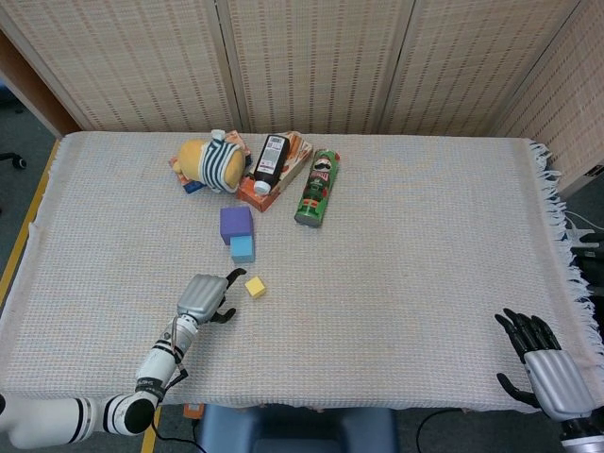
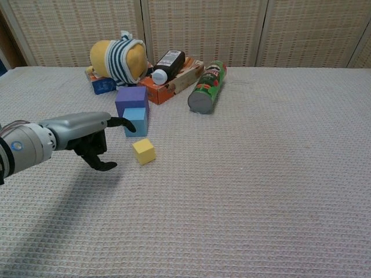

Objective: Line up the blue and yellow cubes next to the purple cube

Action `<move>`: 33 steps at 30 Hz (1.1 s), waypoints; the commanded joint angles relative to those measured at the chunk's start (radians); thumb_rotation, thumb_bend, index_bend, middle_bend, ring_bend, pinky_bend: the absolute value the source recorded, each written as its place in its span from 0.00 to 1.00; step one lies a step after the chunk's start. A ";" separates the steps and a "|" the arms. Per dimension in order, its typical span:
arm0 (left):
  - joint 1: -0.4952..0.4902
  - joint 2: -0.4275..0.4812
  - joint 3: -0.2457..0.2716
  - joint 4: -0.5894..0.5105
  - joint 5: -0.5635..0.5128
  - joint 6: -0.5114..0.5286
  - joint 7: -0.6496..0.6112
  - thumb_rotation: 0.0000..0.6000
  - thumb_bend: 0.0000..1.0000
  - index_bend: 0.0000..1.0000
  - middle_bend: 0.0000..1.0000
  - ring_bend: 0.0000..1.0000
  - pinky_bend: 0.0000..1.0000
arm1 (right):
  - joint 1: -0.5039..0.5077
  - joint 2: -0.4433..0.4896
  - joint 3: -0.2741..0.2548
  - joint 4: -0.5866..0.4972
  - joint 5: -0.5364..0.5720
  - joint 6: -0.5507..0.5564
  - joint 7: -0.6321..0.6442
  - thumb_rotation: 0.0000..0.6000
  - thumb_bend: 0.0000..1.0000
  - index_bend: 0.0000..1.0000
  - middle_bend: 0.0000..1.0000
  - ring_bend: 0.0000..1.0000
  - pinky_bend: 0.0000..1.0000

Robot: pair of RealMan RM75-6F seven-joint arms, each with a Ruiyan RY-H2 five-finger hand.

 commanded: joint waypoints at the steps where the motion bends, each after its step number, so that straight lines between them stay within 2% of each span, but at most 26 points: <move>1: 0.020 -0.053 -0.005 0.038 0.037 0.040 -0.028 1.00 0.32 0.08 1.00 1.00 1.00 | -0.002 0.002 0.000 0.000 -0.002 0.004 0.003 1.00 0.04 0.00 0.00 0.00 0.00; 8: 0.020 -0.136 -0.008 0.146 0.123 0.064 -0.035 1.00 0.31 0.19 1.00 1.00 1.00 | -0.004 0.007 -0.001 0.002 -0.002 0.009 0.015 1.00 0.04 0.00 0.00 0.00 0.00; 16: 0.009 -0.176 0.013 0.272 0.251 0.077 -0.021 1.00 0.31 0.34 1.00 1.00 1.00 | -0.001 0.009 -0.002 0.000 0.002 0.000 0.017 1.00 0.04 0.00 0.00 0.00 0.00; 21: -0.001 -0.185 0.035 0.341 0.348 0.063 -0.056 1.00 0.33 0.36 1.00 1.00 1.00 | -0.002 0.009 0.000 -0.001 0.006 -0.001 0.013 1.00 0.04 0.00 0.00 0.00 0.00; 26: -0.009 -0.209 0.050 0.421 0.445 0.062 -0.149 1.00 0.33 0.35 1.00 1.00 1.00 | -0.003 0.009 0.001 -0.004 0.008 0.000 0.011 1.00 0.04 0.00 0.00 0.00 0.00; 33: -0.015 -0.237 0.042 0.498 0.498 0.056 -0.209 1.00 0.33 0.34 1.00 1.00 1.00 | -0.001 0.013 -0.002 -0.008 0.011 -0.009 0.013 1.00 0.04 0.00 0.00 0.00 0.00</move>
